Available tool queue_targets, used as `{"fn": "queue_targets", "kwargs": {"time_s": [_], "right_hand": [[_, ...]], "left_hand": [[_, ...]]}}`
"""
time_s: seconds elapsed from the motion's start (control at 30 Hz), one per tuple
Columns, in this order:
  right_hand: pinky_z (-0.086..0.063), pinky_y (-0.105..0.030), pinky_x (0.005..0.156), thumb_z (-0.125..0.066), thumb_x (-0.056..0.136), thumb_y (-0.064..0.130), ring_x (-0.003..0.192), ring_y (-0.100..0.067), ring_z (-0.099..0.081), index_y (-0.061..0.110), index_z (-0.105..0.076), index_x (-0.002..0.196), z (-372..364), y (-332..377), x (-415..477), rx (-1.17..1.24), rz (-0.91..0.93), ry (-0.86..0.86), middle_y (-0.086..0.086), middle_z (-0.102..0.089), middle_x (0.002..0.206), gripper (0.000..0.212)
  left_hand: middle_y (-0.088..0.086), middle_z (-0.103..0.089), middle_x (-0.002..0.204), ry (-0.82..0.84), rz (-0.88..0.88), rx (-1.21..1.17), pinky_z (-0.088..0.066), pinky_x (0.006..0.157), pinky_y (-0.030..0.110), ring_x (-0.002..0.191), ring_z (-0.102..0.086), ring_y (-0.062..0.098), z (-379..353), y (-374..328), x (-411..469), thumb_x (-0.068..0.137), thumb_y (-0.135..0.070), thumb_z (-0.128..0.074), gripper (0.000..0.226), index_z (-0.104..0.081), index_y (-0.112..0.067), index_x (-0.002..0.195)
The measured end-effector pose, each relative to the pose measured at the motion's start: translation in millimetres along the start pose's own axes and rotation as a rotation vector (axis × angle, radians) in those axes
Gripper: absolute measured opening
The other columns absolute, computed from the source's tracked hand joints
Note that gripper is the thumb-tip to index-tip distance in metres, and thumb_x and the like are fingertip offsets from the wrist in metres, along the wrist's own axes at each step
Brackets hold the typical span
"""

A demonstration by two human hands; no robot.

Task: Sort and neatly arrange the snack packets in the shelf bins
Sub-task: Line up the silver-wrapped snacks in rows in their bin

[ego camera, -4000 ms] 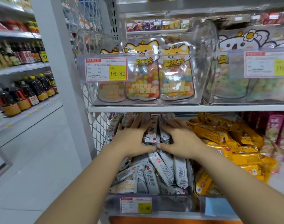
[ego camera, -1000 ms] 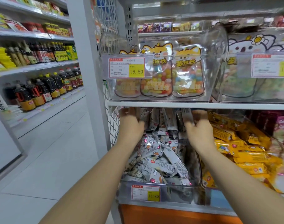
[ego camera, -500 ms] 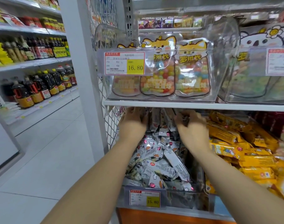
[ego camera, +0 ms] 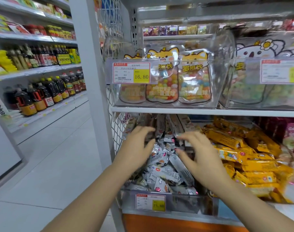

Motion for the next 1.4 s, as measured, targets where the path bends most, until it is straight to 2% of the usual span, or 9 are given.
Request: {"fn": "queue_targets", "kwargs": {"time_s": [0.13, 0.3, 0.53, 0.7, 0.8, 0.93, 1.13, 1.3, 1.4], "right_hand": [[-0.039, -0.017, 0.096, -0.053, 0.091, 0.044, 0.111, 0.002, -0.046, 0.035, -0.050, 0.129, -34.5, 26.8, -20.7, -0.001, 0.124, 0.549, 0.019, -0.051, 0.125, 0.039], [-0.036, -0.039, 0.104, -0.043, 0.093, 0.053, 0.127, -0.015, -0.037, 0.032, -0.056, 0.126, -78.4, 35.6, -33.0, -0.077, 0.155, 0.854, 0.007, -0.043, 0.139, 0.040], [-0.049, -0.036, 0.078, -0.052, 0.090, 0.045, 0.087, -0.016, -0.057, 0.027, -0.062, 0.094, -58.5, 8.0, -29.1, -0.172, 0.068, 0.816, 0.002, -0.062, 0.099, 0.021], [-0.045, -0.030, 0.082, -0.047, 0.094, 0.034, 0.098, -0.016, -0.054, 0.023, -0.062, 0.107, -36.8, 6.4, -32.2, -0.314, 0.147, 0.731, 0.004, -0.053, 0.108, 0.023], [-0.038, -0.032, 0.095, -0.045, 0.095, 0.036, 0.110, -0.017, -0.048, 0.025, -0.062, 0.116, -33.0, 12.4, -34.2, -0.407, 0.212, 0.710, 0.003, -0.054, 0.115, 0.029], [-0.035, -0.033, 0.097, -0.047, 0.094, 0.042, 0.110, -0.017, -0.047, 0.025, -0.064, 0.115, -30.4, 13.6, -32.3, -0.388, 0.182, 0.725, 0.003, -0.056, 0.115, 0.032], [-0.044, -0.025, 0.088, -0.054, 0.090, 0.044, 0.101, -0.009, -0.054, 0.029, -0.063, 0.116, -30.1, 19.2, -19.0, -0.226, 0.129, 0.688, 0.009, -0.059, 0.115, 0.031], [-0.049, -0.029, 0.090, -0.056, 0.091, 0.035, 0.103, -0.007, -0.056, 0.028, -0.059, 0.123, -55.5, 44.8, 5.8, -0.082, 0.114, 0.595, 0.009, -0.060, 0.121, 0.033], [-0.047, -0.035, 0.096, -0.057, 0.091, 0.025, 0.109, -0.013, -0.055, 0.025, -0.049, 0.134, -80.1, 58.6, 21.4, -0.021, 0.095, 0.531, 0.004, -0.052, 0.133, 0.043]], "left_hand": [[-0.009, -0.052, 0.131, 0.274, 0.064, -0.068, -0.043, 0.098, 0.026, 0.108, -0.053, 0.002, -2.4, 11.4, -28.1, 0.093, -0.022, -0.057, 0.038, -0.051, -0.033, 0.129], [-0.003, -0.046, 0.138, 0.316, 0.088, 0.021, -0.040, 0.099, 0.025, 0.117, -0.051, 0.010, -3.5, 20.0, -30.5, 0.093, -0.013, -0.055, 0.046, -0.046, -0.028, 0.135], [0.011, -0.046, 0.124, 0.470, 0.141, 0.478, -0.045, 0.075, 0.035, 0.102, -0.058, 0.030, -44.1, 45.6, -21.0, 0.088, -0.002, -0.052, 0.051, -0.039, -0.017, 0.135], [0.010, -0.054, 0.115, 0.406, 0.126, 0.596, -0.044, 0.071, 0.035, 0.096, -0.059, 0.028, -47.4, 43.6, -19.8, 0.088, -0.005, -0.054, 0.048, -0.037, -0.015, 0.131], [0.010, -0.054, 0.115, 0.415, 0.133, 0.607, -0.047, 0.073, 0.035, 0.098, -0.058, 0.027, -46.1, 42.1, -18.9, 0.088, -0.012, -0.056, 0.045, -0.038, -0.013, 0.129], [0.007, -0.044, 0.127, 0.434, 0.160, 0.447, -0.048, 0.082, 0.034, 0.102, -0.057, 0.025, -38.8, 35.7, -27.4, 0.085, -0.014, -0.058, 0.049, -0.043, -0.015, 0.132], [-0.010, -0.056, 0.113, 0.082, 0.083, 0.005, -0.043, 0.083, 0.019, 0.097, -0.054, 0.003, 28.9, 27.9, -63.3, 0.083, -0.019, -0.065, 0.042, -0.047, -0.033, 0.118], [-0.021, -0.060, 0.106, -0.058, 0.126, -0.187, -0.051, 0.088, 0.030, 0.097, -0.060, 0.000, 55.1, 41.9, -87.9, 0.083, -0.018, -0.066, 0.044, -0.048, -0.041, 0.115], [-0.019, -0.062, 0.105, -0.109, 0.156, -0.249, -0.052, 0.085, 0.027, 0.093, -0.062, 0.000, 60.1, 47.5, -90.4, 0.084, -0.019, -0.066, 0.042, -0.051, -0.039, 0.118]]}}
Point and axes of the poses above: each hand's wrist, its own x-axis towards the middle knuckle, its own z-axis out of the back of the hand, y = z × x, the point moved 6 cm from there along x, towards the middle knuckle
